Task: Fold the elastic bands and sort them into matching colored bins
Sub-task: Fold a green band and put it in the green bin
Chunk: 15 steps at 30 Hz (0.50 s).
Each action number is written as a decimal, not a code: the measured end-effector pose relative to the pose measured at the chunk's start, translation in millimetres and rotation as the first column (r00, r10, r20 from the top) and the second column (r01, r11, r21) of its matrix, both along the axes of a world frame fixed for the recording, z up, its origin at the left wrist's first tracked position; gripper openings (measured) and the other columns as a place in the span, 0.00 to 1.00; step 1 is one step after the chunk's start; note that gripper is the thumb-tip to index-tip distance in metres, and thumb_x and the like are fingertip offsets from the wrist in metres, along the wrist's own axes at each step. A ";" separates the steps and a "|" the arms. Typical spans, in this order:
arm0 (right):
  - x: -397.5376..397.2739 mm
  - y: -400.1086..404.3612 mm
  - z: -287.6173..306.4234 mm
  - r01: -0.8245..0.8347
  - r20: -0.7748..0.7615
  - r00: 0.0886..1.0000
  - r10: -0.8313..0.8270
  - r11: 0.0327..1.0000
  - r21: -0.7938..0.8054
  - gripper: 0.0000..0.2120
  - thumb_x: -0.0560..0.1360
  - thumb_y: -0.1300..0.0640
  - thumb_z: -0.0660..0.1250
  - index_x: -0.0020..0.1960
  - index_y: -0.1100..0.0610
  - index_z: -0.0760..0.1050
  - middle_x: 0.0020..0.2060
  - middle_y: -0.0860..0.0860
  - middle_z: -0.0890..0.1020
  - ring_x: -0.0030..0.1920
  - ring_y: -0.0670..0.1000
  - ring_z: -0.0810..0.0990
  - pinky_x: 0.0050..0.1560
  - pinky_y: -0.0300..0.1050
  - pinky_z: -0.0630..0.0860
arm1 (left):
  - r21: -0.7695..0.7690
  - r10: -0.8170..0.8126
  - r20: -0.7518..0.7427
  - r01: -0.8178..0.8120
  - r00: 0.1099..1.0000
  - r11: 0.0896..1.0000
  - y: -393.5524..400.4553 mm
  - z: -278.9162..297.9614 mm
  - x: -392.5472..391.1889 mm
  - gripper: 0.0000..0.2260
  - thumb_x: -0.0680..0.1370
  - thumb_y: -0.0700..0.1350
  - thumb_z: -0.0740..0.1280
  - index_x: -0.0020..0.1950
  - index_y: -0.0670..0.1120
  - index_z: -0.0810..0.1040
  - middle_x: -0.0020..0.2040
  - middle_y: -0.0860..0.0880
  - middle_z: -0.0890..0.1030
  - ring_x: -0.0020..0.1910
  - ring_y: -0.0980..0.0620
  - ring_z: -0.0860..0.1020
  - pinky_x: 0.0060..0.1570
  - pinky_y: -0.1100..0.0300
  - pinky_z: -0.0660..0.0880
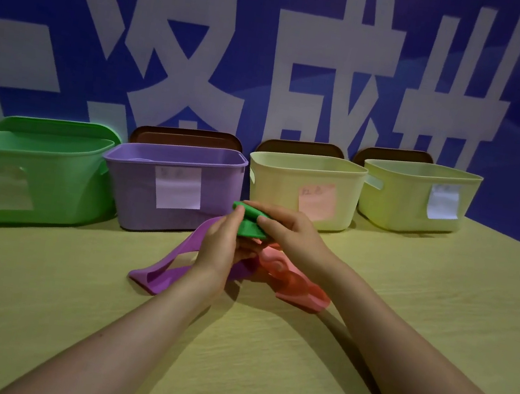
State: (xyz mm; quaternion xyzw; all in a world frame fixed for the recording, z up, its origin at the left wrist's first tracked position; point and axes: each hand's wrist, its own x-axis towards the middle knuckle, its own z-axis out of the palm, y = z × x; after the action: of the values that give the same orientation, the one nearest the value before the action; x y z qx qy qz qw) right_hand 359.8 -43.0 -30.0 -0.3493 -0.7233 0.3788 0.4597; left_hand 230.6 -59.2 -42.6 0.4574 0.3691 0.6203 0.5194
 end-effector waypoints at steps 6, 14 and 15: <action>-2.5 -0.7 0.1 0.045 -0.135 0.989 -0.063 0.990 -0.132 0.15 0.81 0.51 0.58 0.61 0.54 0.79 0.54 0.52 0.82 0.53 0.49 0.81 0.52 0.41 0.78 | 0.044 0.055 -0.186 -0.048 0.981 0.998 4.5 -3.0 -2.2 0.12 0.83 0.47 0.55 0.50 0.48 0.77 0.46 0.40 0.82 0.42 0.47 0.80 0.40 0.59 0.75; -1.8 -1.1 0.3 0.039 -0.115 0.991 -0.065 0.975 -0.217 0.15 0.81 0.52 0.61 0.53 0.63 0.79 0.31 0.52 0.76 0.29 0.45 0.73 0.31 0.36 0.71 | 0.044 0.083 -0.147 -0.077 0.986 0.996 9.0 -3.4 -3.7 0.11 0.82 0.47 0.59 0.48 0.45 0.78 0.36 0.45 0.81 0.30 0.55 0.79 0.31 0.64 0.74; -2.0 -0.9 0.5 0.028 -0.150 0.987 -0.064 0.972 -0.234 0.14 0.81 0.53 0.61 0.52 0.62 0.79 0.29 0.51 0.75 0.28 0.44 0.72 0.30 0.34 0.70 | 0.021 0.063 -0.120 -0.060 0.991 0.998 8.5 -2.7 -2.9 0.11 0.82 0.48 0.59 0.48 0.44 0.78 0.35 0.45 0.80 0.28 0.55 0.78 0.31 0.63 0.74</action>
State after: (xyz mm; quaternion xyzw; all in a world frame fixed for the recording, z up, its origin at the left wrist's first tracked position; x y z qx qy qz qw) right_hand 357.9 -44.0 -29.5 -0.3861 -0.6279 0.4758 0.4799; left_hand 227.7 -50.7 -45.3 0.4871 0.4083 0.6104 0.4727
